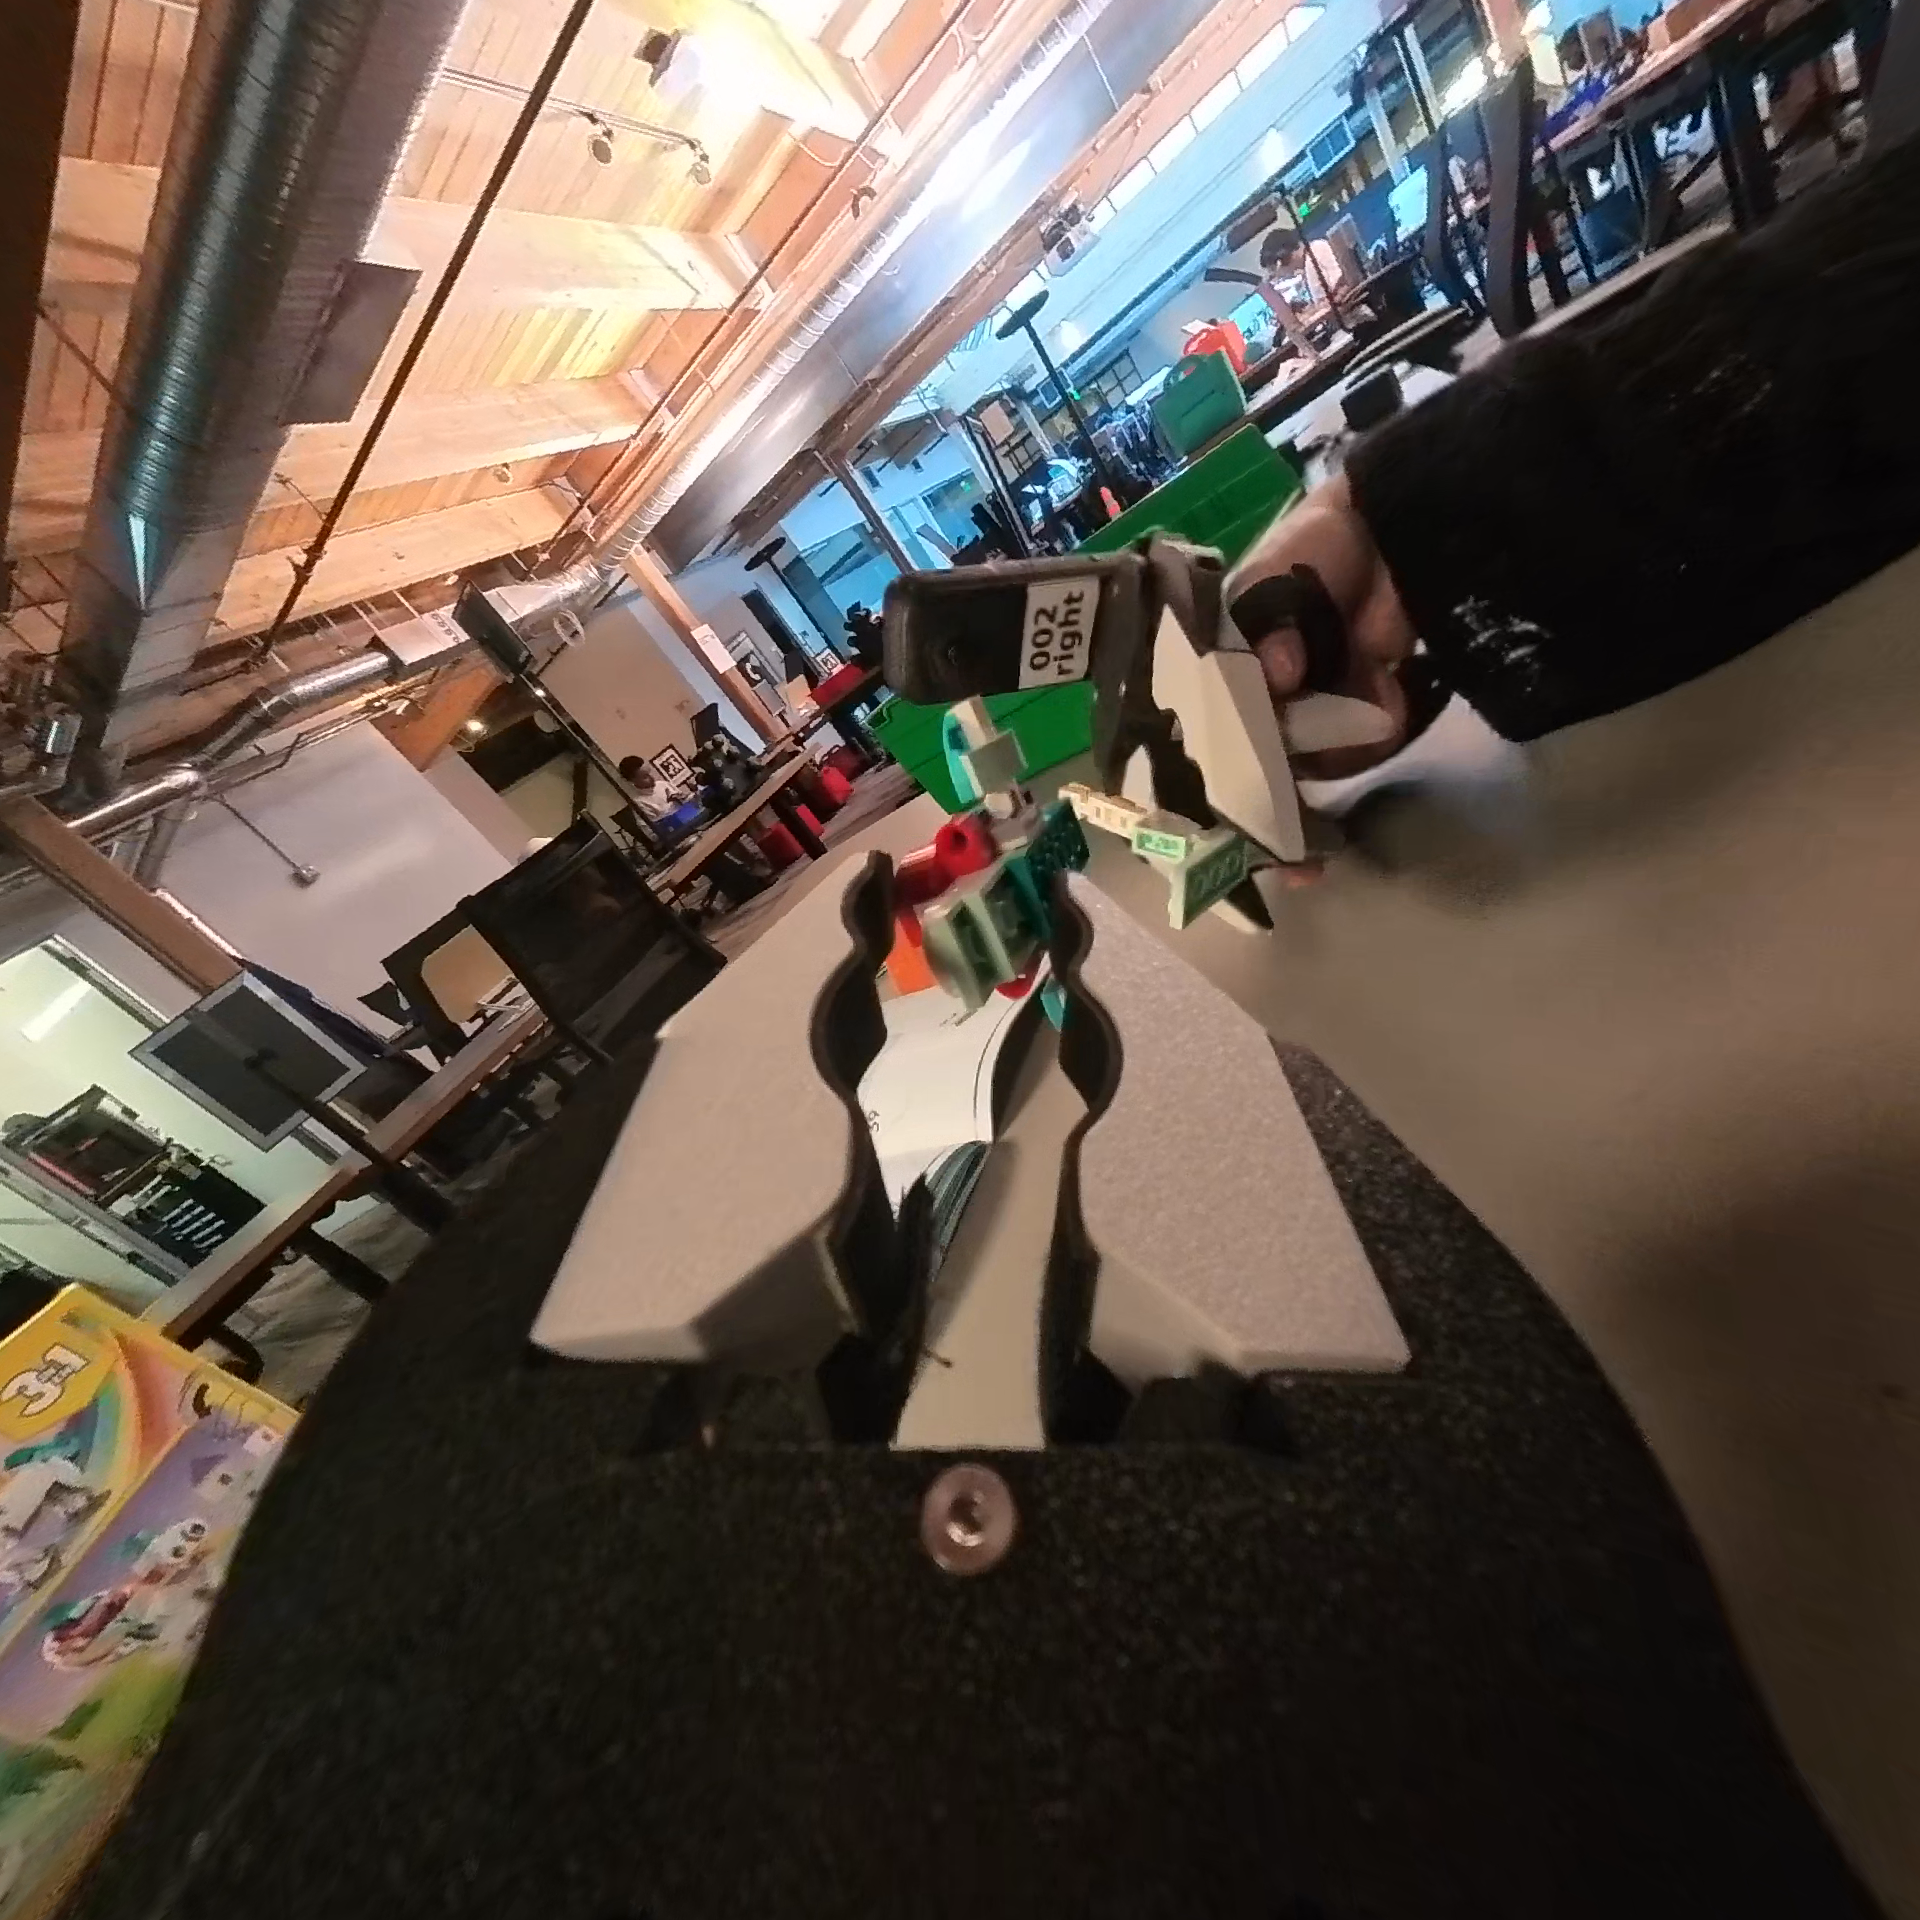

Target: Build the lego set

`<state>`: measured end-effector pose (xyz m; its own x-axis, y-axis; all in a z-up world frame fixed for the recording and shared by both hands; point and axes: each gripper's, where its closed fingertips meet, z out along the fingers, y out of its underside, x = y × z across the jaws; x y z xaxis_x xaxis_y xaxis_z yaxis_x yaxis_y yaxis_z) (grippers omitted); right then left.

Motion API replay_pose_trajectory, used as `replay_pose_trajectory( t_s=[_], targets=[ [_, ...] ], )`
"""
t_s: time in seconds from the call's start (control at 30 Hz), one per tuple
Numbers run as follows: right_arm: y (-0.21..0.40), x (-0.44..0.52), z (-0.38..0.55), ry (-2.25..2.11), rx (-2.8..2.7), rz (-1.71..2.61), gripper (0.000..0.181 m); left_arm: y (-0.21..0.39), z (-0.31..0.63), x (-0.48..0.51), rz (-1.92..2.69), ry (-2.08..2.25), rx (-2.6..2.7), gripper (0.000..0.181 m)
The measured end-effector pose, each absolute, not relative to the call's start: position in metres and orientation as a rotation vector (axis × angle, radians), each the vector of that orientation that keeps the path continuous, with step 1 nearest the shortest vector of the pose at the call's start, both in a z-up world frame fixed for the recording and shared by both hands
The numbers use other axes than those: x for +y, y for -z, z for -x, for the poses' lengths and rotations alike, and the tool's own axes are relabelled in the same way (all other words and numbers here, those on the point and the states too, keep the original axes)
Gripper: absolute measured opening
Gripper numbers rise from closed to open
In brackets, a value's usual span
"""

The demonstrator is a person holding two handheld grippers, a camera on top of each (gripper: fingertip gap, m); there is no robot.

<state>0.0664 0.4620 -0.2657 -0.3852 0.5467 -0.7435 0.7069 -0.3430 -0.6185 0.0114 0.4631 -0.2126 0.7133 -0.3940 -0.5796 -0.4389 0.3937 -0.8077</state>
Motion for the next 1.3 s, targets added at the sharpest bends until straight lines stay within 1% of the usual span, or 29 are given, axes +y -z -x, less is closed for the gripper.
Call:
replay_pose_trajectory(
  t_s=[0.13, 0.43, 0.67, 1.13, 1.3],
  targets=[
    [0.263, 0.469, -0.067, 1.745, 1.615, -1.709, 0.016, 0.214, -0.012, 0.463, 1.203, -0.072, 0.851, 0.027],
    [0.280, 0.460, -0.097, 1.199, 1.446, -1.694, 0.017, 0.214, -0.019, 0.460, 1.186, -0.049, 0.867, 0.027],
    [0.296, 0.458, -0.108, 0.958, 1.411, -1.759, 0.016, 0.211, -0.019, 0.456, 1.174, -0.030, 0.856, 0.027],
    [0.308, 0.455, -0.115, 0.807, 1.205, -1.770, 0.018, 0.213, -0.026, 0.454, 1.164, -0.022, 0.891, 0.027],
    [0.303, 0.462, -0.113, 0.805, 1.209, -1.841, 0.030, 0.208, -0.019, 0.455, 1.169, -0.009, 0.842, 0.027]
  ],
)
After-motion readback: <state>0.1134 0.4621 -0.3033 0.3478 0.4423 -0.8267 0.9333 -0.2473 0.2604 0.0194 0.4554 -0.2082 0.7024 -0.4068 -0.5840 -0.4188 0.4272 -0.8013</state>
